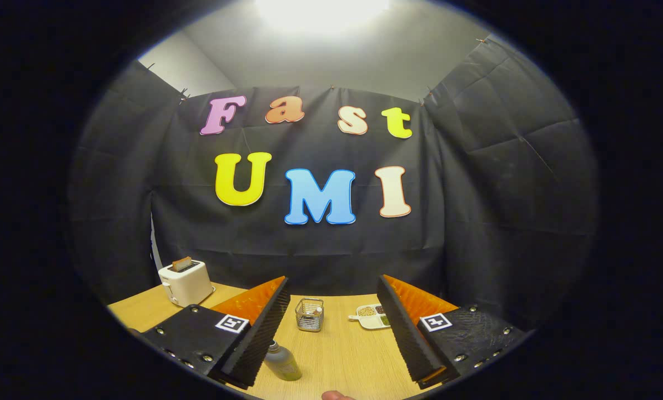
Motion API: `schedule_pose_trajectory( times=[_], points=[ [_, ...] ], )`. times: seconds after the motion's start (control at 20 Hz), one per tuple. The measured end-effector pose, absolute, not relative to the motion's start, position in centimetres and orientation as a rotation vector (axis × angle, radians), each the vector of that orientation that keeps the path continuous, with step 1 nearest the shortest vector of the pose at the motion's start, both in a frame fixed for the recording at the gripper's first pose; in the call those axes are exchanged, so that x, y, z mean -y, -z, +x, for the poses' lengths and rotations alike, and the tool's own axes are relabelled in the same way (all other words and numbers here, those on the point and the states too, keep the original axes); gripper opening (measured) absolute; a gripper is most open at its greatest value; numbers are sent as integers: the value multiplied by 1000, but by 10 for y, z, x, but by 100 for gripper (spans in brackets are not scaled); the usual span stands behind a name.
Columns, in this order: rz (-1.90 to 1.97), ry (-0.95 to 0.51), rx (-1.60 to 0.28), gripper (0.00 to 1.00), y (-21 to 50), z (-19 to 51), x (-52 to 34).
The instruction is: Take the bottle from table, then pour the juice into the cup, finally place the bottle on the coaster
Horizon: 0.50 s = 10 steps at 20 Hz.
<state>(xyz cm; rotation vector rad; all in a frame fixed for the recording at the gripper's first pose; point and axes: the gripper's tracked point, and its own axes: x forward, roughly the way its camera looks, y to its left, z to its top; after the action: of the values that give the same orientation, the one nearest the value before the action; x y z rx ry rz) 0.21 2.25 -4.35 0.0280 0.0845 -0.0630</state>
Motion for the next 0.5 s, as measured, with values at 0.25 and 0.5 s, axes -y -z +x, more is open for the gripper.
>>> schedule_pose_trajectory(
  times=[0.25, 0.5],
  points=[
    [46, 35, -95, 97, 64, 4, -38],
    [47, -32, -120, 96, 100, 2, -66]
  ],
)
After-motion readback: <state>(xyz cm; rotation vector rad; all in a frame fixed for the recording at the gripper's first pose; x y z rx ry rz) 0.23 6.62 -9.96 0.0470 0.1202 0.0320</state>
